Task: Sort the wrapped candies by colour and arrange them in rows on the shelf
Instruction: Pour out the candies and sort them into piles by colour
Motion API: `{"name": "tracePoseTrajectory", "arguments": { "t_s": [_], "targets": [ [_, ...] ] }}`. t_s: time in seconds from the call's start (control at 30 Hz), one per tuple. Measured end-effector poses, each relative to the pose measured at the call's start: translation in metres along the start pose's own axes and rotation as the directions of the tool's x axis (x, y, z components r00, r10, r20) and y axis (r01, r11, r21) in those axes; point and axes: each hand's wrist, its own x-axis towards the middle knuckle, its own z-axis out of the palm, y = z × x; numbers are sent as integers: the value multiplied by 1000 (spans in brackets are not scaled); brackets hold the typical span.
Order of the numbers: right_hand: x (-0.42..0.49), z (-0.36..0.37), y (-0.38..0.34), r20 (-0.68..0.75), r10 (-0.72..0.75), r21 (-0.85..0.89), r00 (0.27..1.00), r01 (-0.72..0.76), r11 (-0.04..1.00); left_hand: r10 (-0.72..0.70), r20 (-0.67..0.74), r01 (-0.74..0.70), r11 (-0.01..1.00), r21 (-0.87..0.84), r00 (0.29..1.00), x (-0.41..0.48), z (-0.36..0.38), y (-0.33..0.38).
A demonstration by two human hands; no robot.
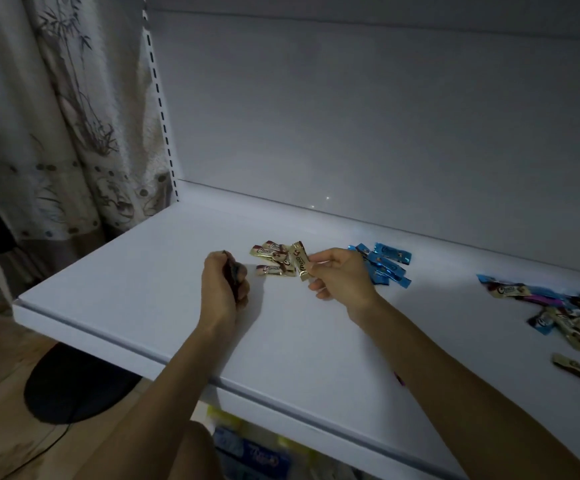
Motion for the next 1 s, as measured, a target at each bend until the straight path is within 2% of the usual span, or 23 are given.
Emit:
{"name": "tracePoseTrajectory", "arguments": {
  "t_s": [0.07, 0.17, 0.27, 0.33, 0.4, 0.47, 0.57, 0.63, 0.7, 0.77, 0.83, 0.9, 1.0],
  "targets": [
    [14, 20, 0, 0, 3, -10, 1000, -3, 1000, 20, 25, -22, 996, 89, 999, 1, -3, -2],
    [35, 45, 4, -31, 10, -69, 999, -12, 998, 115, 82, -129, 971, 201, 990, 1, -4, -4],
    [50, 57, 7, -86, -99, -389, 991, 58, 919, 168, 123, -189, 964, 188, 978, 0, -6, -2],
    [53, 59, 8, -110, -143, -488, 984, 72, 870, 162, 104, -176, 973, 149, 981, 1, -6, -1],
    [50, 59, 8, -162, -172, -431, 972, 87, 898, 107, 65, -113, 989, 95, 992, 3, -5, 1],
    [37, 60, 1, -152, -206, -260, 967, 162, 952, 60, 63, -62, 998, 32, 996, 4, -6, 2],
    [3, 63, -15, 77, -167, -24, 983, 170, 985, 27, 106, -25, 999, -22, 994, 5, -6, 2],
    [-13, 64, -18, 215, -139, -14, 967, 145, 989, 19, 129, -16, 1000, -22, 991, 3, -5, 0],
    [-19, 62, -17, 262, -107, -14, 959, 115, 993, 32, 153, -41, 997, 58, 988, 1, -3, -1],
    [-18, 57, -14, 262, -59, 40, 963, 50, 998, 71, 187, -105, 979, 175, 980, -1, -4, -3],
    [-16, 49, -14, 227, -24, 151, 974, -11, 989, 114, 240, -162, 969, 189, 964, -1, -5, -5],
    [-15, 41, -14, 180, -16, 234, 984, -27, 972, 164, 288, -231, 948, 217, 943, -1, -6, -6],
    [-13, 29, -11, 127, -9, 252, 992, -23, 967, 235, 357, -337, 906, 256, 904, -1, -4, -8]
  ]
}}
